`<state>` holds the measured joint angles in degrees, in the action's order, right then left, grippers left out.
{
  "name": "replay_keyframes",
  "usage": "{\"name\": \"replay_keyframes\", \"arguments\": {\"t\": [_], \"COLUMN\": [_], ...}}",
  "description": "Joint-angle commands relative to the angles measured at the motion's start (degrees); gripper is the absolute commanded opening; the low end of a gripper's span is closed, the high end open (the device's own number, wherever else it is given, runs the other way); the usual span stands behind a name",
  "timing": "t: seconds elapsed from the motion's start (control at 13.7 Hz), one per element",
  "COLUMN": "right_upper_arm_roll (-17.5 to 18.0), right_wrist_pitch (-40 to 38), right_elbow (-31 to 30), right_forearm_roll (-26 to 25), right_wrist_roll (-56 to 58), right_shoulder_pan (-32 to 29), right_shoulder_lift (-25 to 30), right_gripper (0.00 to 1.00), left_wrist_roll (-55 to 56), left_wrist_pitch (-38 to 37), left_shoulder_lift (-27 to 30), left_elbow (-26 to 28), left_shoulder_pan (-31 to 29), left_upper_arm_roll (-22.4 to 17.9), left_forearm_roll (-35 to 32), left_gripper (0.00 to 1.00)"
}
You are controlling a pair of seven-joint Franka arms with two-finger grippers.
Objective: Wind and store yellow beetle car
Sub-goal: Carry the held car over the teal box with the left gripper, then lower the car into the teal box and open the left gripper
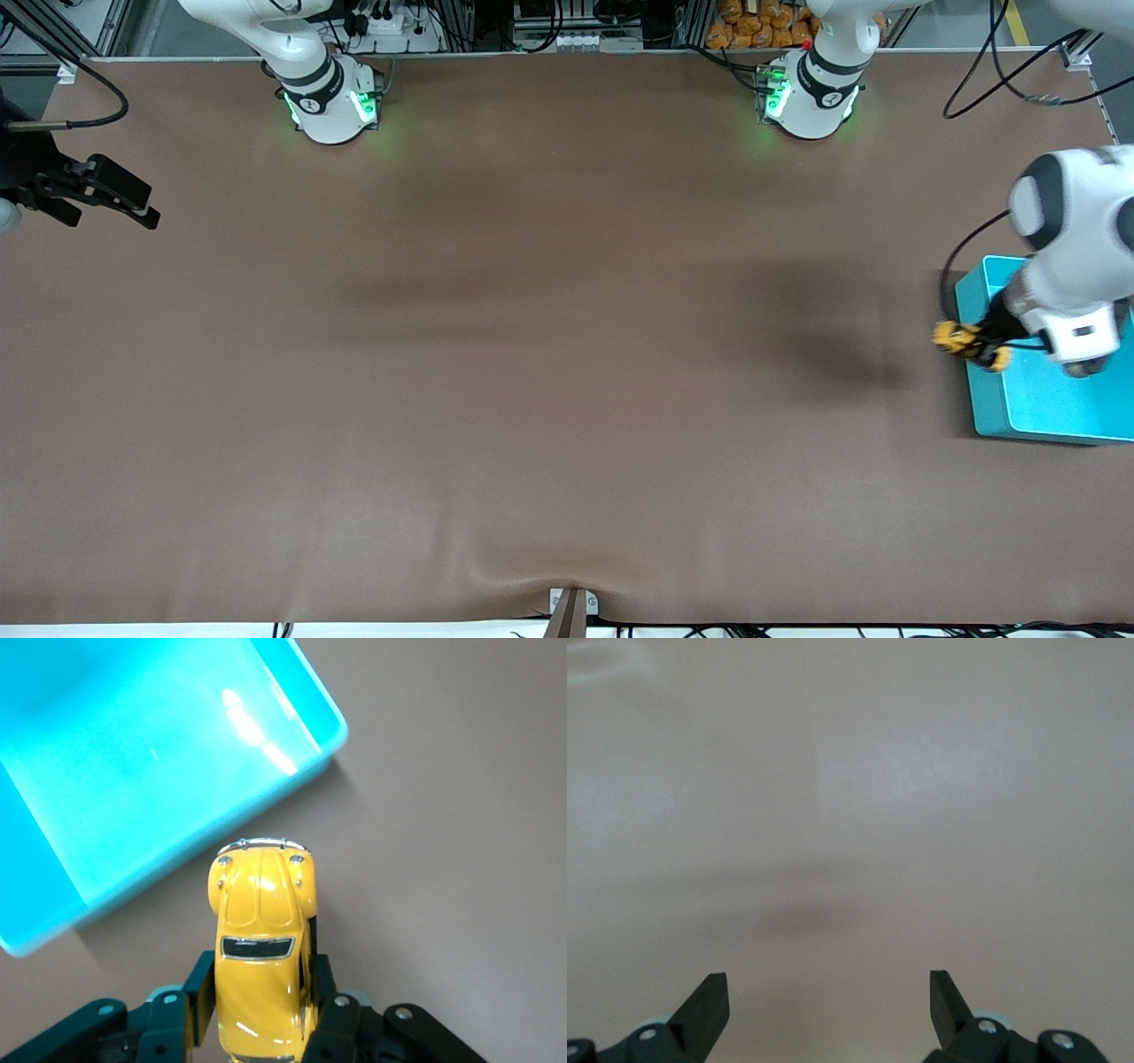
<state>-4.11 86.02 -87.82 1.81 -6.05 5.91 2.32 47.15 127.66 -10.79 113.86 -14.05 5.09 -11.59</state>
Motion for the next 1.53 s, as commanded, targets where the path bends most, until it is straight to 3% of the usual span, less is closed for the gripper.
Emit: {"name": "replay_keyframes", "arguments": {"t": [0.0,0.65,1.09,1.46], "right_upper_arm_roll": [-0.46,-0.46,-0.37,-0.37], "right_wrist_pitch": [-1.90,-3.57,-3.66,-3.40], "right_elbow": [0.19,0.28,0.28,0.19], "right_forearm_roll": [-0.23,-0.23,-0.23,-0.14], "right_wrist_roll": [-0.28,-0.28,-0.28,-0.28], "right_shoulder_pan": [0.42,0.94,0.94,0.94], "right_shoulder_lift": [0.67,0.93,0.84,0.76], "right_gripper": [1.00,1.00,1.00,1.00], "left_wrist_roll": [-14.93,-47.91,-56.73,-57.44], "left_wrist_pitch": [-1.09,2.06,13.31,13.76], "left_shoulder_lift": [1.39,-6.86,-16.26,-18.65], "left_elbow": [0.58,-3.11,-4.43,-6.10], "left_shoulder_pan": [-6.40,-17.67,-21.81,-21.98], "left_upper_arm_roll": [0.98,0.98,0.98,0.98], "left_forearm_roll": [-1.15,-1.15,-1.24,-5.19], "left_gripper": [0.10,0.10,0.10,0.11]}}
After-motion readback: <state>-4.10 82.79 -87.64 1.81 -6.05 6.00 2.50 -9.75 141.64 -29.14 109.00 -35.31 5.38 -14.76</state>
